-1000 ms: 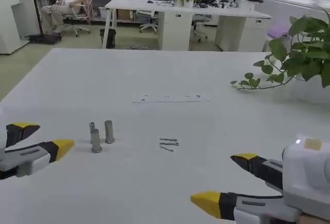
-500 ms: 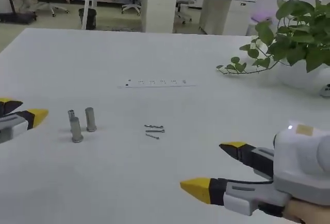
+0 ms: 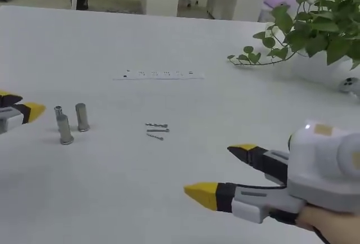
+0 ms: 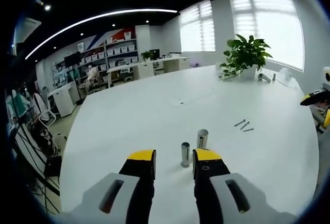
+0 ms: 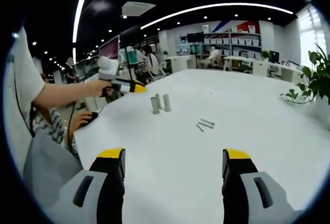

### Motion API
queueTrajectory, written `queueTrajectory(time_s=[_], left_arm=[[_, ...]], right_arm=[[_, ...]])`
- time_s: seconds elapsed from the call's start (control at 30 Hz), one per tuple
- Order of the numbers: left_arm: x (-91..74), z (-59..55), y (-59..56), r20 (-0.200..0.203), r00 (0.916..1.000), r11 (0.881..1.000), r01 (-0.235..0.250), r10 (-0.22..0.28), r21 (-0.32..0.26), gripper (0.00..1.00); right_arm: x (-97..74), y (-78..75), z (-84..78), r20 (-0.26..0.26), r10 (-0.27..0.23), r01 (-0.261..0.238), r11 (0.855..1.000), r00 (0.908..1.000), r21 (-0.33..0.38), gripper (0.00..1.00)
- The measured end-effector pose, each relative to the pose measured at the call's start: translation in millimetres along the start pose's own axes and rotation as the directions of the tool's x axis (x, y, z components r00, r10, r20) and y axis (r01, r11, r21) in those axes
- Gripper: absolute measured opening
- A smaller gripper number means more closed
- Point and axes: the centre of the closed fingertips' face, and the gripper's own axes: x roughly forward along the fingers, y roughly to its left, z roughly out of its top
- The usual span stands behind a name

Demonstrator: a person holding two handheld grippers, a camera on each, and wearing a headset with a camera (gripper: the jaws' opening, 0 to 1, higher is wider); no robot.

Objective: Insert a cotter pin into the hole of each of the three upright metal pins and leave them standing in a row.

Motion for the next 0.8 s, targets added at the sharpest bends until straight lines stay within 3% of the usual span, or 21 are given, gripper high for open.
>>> queueTrajectory(time_s=[0.07,0.43,0.8], left_arm=[[5.7,-3.6,3.2,-0.018,0.9998,1.000,-0.001,0.001,-0.002,0.27],[29.5,-11.6,2.0,-0.031,0.9984,0.998,0.047,-0.048,-0.039,0.26],[42.0,-17.9,-4.1,-0.056,0.9927,0.994,0.109,-0.107,0.022,0.21]], right_arm=[[2.0,-0.2,-1.3,-0.005,0.001,-0.001,1.000,1.0000,0.003,0.78],[10.8,-0.8,-7.6,-0.043,0.017,-0.017,1.000,0.9989,-0.005,0.78],[14.5,-6.7,-10.0,-0.057,0.007,-0.007,1.000,0.9984,0.003,0.77]])
